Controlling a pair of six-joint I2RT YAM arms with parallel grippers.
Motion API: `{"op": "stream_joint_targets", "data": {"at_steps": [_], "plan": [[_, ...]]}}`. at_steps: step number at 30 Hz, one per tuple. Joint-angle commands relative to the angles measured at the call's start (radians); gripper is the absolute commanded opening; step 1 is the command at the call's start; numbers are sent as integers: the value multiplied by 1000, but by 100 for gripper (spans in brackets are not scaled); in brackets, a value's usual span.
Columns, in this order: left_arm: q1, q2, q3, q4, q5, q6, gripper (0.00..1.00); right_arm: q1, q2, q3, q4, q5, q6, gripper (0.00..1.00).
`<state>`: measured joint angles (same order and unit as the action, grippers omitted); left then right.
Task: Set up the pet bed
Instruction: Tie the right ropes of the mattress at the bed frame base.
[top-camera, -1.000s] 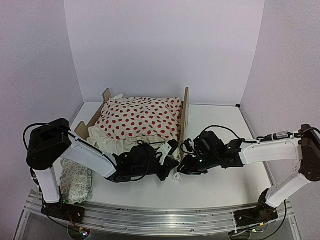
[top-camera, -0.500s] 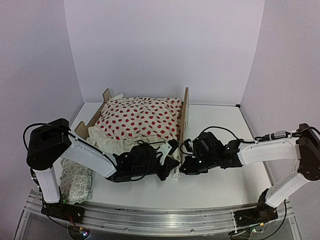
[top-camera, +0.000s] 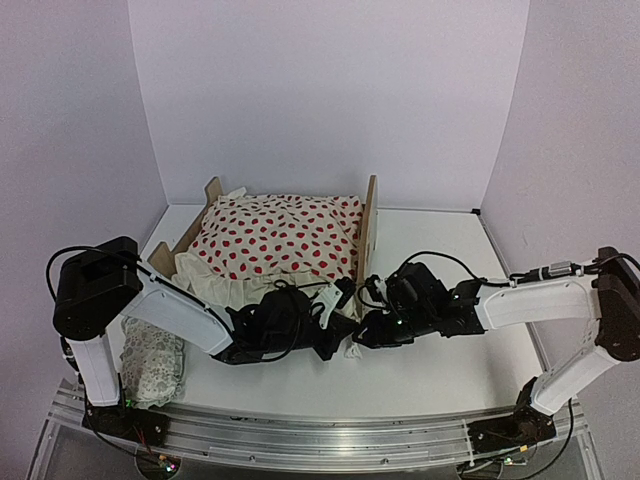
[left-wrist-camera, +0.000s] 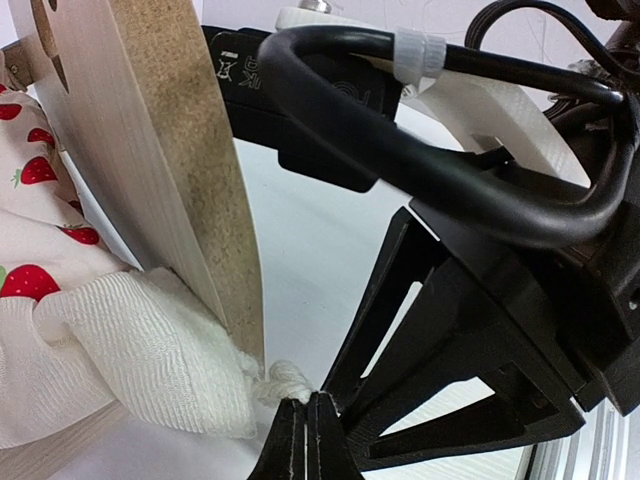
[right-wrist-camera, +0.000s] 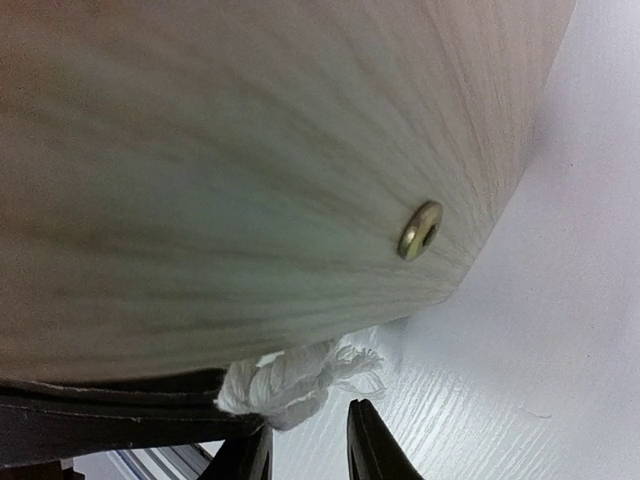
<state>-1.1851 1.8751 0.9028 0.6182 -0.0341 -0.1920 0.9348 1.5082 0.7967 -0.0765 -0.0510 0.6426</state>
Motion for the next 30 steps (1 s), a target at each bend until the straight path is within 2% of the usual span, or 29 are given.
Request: {"op": "stream_joint_targets", "data": {"at_steps": [1, 16, 20, 30], "plan": [[-6, -28, 33, 3, 3, -9, 0, 4, -9, 14, 57, -11, -42, 25], [-7, -42, 29, -2, -1, -20, 0, 5, -16, -25, 135, -10, -65, 0], [-6, -51, 32, -21, -1, -15, 0, 4, -31, -36, 142, -25, -92, 0], [-7, -99, 68, -201, -27, 47, 0, 3, 7, 126, -196, -65, -226, 0]]}}
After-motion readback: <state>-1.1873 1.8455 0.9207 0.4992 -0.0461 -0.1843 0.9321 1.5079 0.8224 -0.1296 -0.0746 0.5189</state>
